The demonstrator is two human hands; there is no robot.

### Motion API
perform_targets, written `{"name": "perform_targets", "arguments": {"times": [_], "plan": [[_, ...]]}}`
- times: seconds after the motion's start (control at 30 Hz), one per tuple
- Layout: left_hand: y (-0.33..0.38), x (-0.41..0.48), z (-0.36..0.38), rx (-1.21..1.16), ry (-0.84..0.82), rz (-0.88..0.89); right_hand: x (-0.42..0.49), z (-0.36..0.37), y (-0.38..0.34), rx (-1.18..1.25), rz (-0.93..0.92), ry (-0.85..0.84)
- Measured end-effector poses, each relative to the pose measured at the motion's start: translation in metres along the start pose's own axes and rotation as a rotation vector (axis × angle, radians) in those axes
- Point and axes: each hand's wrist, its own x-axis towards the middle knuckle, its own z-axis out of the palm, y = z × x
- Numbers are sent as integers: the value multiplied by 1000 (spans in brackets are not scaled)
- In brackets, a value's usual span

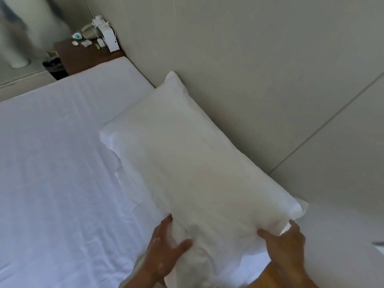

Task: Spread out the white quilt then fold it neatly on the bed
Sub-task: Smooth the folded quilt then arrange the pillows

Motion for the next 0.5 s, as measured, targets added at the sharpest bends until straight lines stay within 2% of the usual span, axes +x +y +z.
{"name": "perform_targets", "arguments": {"times": [0.07, 0.13, 0.17, 0.3, 0.5], "plan": [[11, 20, -28, -204, 140, -86, -6, -9, -40, -113, -246, 171], [22, 54, -59, -484, 249, -194, 0, -6, -81, -175, -463, 78], [31, 71, -74, -579, 266, -226, 9, 3, -100, -214, -506, -8], [50, 134, -107, -636, 267, -238, 56, 45, -174, -489, -468, -170], [40, 176, -100, -705, 252, -213, 102, 88, -230, -359, -377, -288]]}}
